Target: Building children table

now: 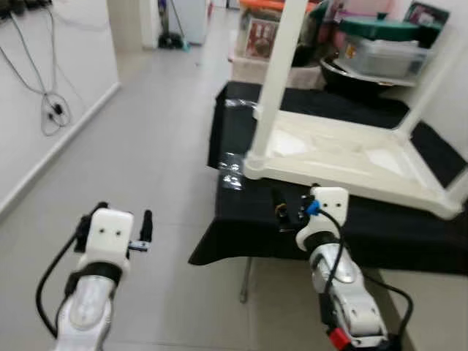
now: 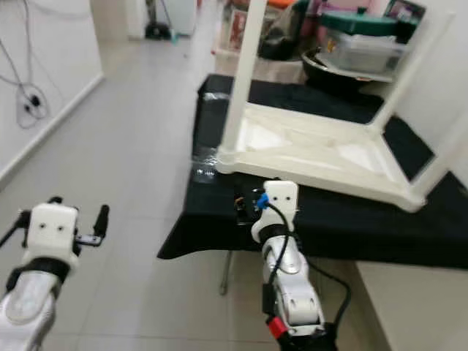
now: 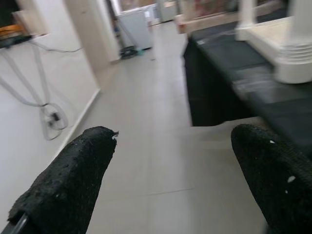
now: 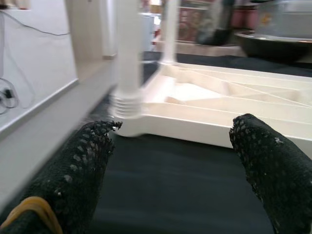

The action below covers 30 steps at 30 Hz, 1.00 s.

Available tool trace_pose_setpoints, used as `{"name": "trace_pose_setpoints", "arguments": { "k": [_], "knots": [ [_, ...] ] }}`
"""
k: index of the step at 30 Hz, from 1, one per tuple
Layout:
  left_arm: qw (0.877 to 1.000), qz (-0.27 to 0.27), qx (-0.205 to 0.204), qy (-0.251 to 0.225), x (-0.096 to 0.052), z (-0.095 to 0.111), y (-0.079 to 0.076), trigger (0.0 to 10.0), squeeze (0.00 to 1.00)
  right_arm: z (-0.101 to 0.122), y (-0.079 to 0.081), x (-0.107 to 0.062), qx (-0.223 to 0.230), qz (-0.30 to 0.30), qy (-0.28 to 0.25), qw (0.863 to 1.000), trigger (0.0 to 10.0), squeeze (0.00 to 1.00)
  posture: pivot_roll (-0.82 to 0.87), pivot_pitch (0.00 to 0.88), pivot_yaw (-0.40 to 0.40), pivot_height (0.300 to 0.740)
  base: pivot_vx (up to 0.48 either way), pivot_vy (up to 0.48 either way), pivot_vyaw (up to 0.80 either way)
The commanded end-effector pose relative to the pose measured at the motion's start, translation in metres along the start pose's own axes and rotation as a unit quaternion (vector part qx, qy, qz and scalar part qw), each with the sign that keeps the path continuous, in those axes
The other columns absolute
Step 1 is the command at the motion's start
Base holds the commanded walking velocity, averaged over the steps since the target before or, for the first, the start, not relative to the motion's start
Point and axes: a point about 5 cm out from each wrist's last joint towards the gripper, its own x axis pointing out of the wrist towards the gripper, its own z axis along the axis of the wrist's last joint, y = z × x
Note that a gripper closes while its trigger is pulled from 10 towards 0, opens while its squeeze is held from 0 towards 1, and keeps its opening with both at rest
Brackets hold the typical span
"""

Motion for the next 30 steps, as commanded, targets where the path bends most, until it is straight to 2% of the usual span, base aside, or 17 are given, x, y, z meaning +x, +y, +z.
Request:
{"name": "trace_pose_setpoints", "arguments": {
  "k": [1,2,9,11,18,30],
  "knots": [
    [1.000,-0.019,-0.010,-0.005,-0.003,0.001,-0.007,10.0,0.00,0.003,-0.001,-0.003,-0.010,0.001,-0.009,1.000,10.0,0.00,0.13,0.000,-0.106,0.740,0.274,0.000,0.00],
    [1.000,-0.024,-0.011,-0.002,-0.005,-0.001,-0.009,10.0,0.00,-0.001,0.000,-0.008,-0.011,-0.003,-0.003,1.000,10.0,0.00,0.13,0.000,-0.106,0.740,0.270,0.000,0.00],
    [1.000,-0.022,-0.011,-0.004,-0.003,0.000,-0.008,10.0,0.00,0.000,-0.007,-0.006,-0.016,-0.035,-0.003,0.999,10.0,0.00,0.13,0.000,-0.102,0.740,0.271,0.000,0.00],
    [1.000,-0.019,-0.013,-0.011,0.002,0.004,-0.006,10.0,0.00,0.010,-0.024,0.003,-0.015,-0.096,-0.017,0.995,10.0,0.00,0.13,0.000,-0.102,0.740,0.272,0.000,0.00],
    [1.000,-0.018,-0.012,-0.013,0.001,0.005,-0.006,10.0,0.00,0.018,-0.039,0.008,-0.022,-0.135,-0.030,0.990,10.0,0.00,0.13,0.000,-0.101,0.740,0.275,0.000,0.00],
    [1.000,-0.015,-0.011,-0.016,0.001,0.007,-0.006,10.0,0.00,0.018,-0.037,0.011,-0.018,-0.138,-0.028,0.990,10.0,0.00,0.14,0.000,-0.103,0.740,0.234,0.000,0.00]
  ]
}}
